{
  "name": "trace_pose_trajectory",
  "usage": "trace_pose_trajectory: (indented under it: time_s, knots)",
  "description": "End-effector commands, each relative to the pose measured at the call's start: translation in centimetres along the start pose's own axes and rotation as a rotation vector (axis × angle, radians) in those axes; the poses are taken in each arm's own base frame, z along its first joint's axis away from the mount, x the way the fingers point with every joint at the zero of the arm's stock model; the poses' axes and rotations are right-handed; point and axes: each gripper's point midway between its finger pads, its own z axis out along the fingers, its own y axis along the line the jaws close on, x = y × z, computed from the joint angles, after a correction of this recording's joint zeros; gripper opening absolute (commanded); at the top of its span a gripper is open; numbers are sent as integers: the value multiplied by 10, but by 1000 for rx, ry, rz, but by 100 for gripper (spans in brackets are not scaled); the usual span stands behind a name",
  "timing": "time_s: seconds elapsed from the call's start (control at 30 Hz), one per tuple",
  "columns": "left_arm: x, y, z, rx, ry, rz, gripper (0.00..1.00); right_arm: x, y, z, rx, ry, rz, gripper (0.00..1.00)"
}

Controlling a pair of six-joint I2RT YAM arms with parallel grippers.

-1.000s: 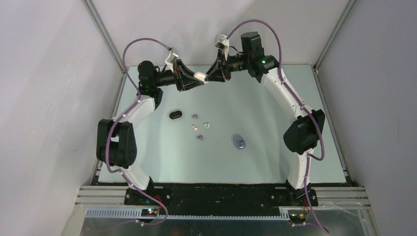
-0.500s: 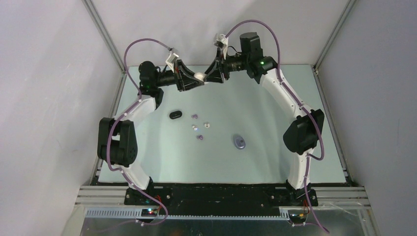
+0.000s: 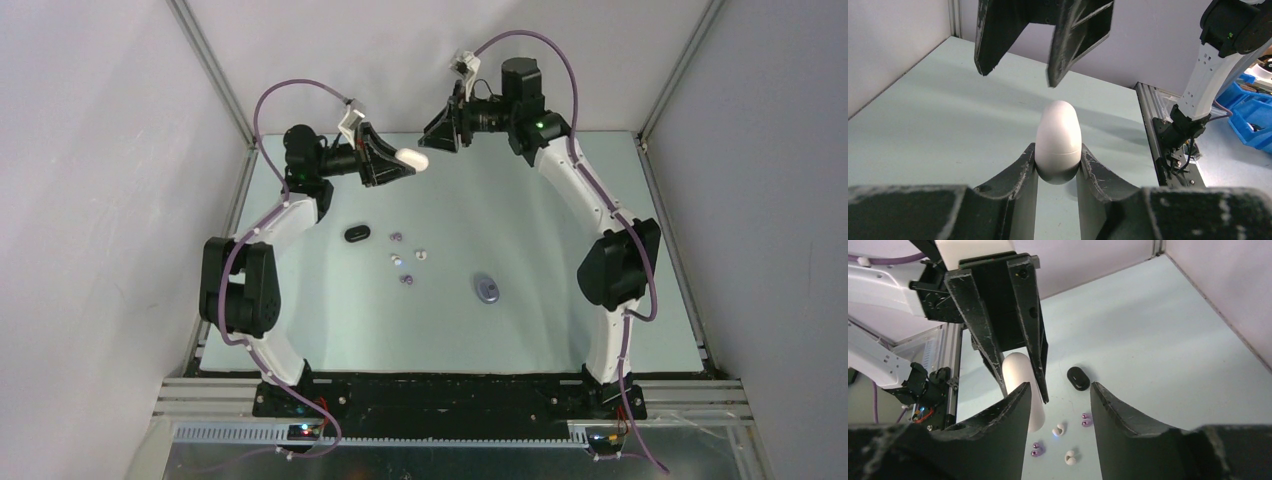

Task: Insert the wireless bluetooth earbuds into the charging case
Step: Open the charging case.

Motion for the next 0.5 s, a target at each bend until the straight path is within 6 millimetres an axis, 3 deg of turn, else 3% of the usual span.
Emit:
trace_pose_trajectory:
  time_s: [0.0, 0.23, 0.47]
  knots:
    - [-18, -4, 3, 23, -11, 83, 0, -16, 15, -3, -104, -53, -20, 56]
    - [-21, -4, 4, 22, -14, 88, 0, 1, 30, 2, -181, -7, -33, 67]
    - [-27, -10, 4, 32, -14, 105, 0, 18, 15, 10, -132, 29, -35, 68]
